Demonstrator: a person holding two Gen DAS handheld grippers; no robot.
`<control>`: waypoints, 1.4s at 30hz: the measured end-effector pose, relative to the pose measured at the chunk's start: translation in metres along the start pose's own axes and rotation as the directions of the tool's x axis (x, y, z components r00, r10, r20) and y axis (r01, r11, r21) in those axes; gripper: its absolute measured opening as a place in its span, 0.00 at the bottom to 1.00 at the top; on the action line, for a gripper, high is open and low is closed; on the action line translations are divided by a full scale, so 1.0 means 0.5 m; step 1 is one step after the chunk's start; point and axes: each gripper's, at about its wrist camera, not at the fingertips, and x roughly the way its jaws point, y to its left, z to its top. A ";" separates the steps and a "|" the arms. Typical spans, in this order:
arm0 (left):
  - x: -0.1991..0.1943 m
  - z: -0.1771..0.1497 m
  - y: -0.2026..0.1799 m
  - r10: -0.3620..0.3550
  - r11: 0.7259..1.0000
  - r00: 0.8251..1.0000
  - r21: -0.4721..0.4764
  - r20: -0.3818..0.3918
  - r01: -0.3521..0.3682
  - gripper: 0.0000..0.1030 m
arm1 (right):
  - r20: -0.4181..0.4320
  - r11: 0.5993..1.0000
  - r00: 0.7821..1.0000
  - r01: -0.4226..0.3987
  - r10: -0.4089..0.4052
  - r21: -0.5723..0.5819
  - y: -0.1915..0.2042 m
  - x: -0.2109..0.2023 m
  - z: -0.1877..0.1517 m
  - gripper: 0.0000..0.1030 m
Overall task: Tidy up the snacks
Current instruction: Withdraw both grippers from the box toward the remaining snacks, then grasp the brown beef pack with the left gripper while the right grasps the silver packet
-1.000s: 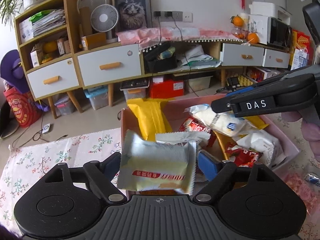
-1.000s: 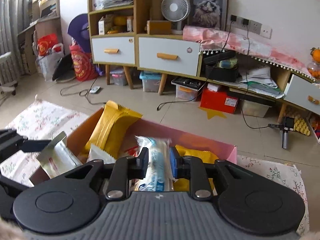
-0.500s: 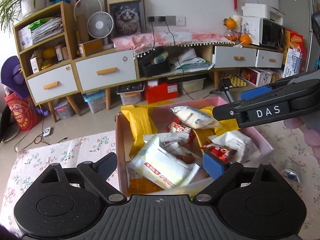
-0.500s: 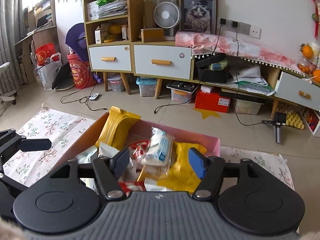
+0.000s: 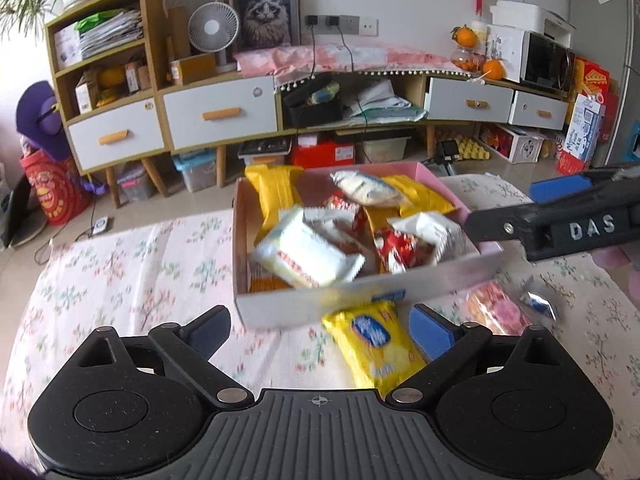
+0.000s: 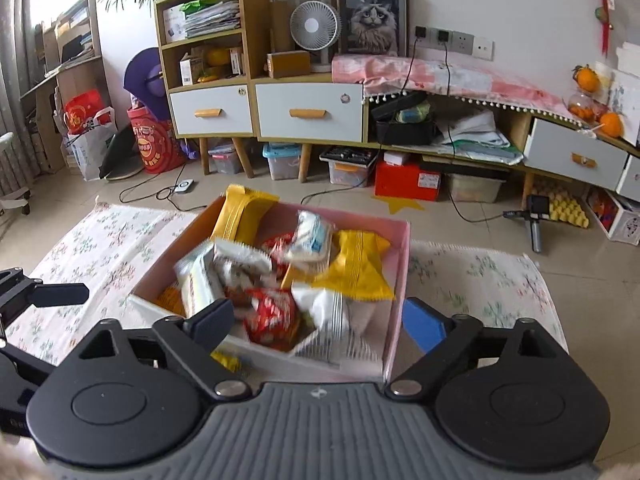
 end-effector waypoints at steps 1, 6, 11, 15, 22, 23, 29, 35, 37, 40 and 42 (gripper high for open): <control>-0.006 -0.006 0.000 0.002 1.000 1.000 -0.005 -0.006 -0.002 0.96 | -0.003 1.000 1.000 0.003 -0.003 -0.003 0.003 -0.005 -0.007 0.93; -0.030 -0.031 -0.005 0.008 1.000 0.999 -0.019 -0.043 -0.009 0.97 | -0.016 1.000 1.000 0.013 -0.013 -0.012 0.019 -0.028 -0.039 0.99; -0.048 -0.053 -0.016 0.019 1.000 0.997 -0.023 -0.069 -0.020 0.97 | -0.019 1.000 1.000 0.008 -0.009 -0.006 0.030 -0.054 -0.070 1.00; -0.059 -0.077 -0.021 0.025 0.999 0.997 -0.019 -0.069 -0.026 0.97 | -0.019 1.000 1.000 0.010 -0.010 -0.013 0.035 -0.069 -0.091 1.00; -0.063 -0.109 -0.030 0.054 0.998 0.997 0.022 -0.063 -0.053 0.98 | -0.010 1.000 1.000 -0.017 0.017 -0.025 0.024 -0.091 -0.152 1.00; -0.063 -0.113 -0.032 0.047 0.999 0.997 0.023 -0.064 -0.046 0.98 | -0.023 0.999 0.999 -0.023 0.022 -0.047 0.024 -0.091 -0.158 1.00; -0.054 -0.138 -0.046 0.024 0.997 0.999 0.072 -0.045 -0.021 0.98 | -0.065 0.987 0.998 -0.037 0.027 -0.158 0.015 -0.087 -0.208 1.00; -0.026 -0.158 -0.069 -0.011 0.992 0.999 0.125 -0.051 0.017 0.98 | -0.087 0.980 0.996 -0.028 0.010 -0.198 -0.012 -0.087 -0.246 1.00; -0.014 -0.166 -0.079 -0.015 0.989 0.998 0.149 -0.055 0.023 0.98 | -0.094 0.983 0.996 -0.025 0.008 -0.182 -0.028 -0.084 -0.250 1.00; 0.001 -0.177 -0.093 -0.016 0.983 0.998 0.183 -0.062 0.027 0.98 | -0.103 0.988 0.995 -0.014 -0.002 -0.156 -0.048 -0.079 -0.257 1.00; 0.009 -0.181 -0.100 -0.016 0.981 0.998 0.193 -0.062 0.027 0.98 | -0.100 0.990 0.995 -0.001 -0.014 -0.144 -0.059 -0.077 -0.259 1.00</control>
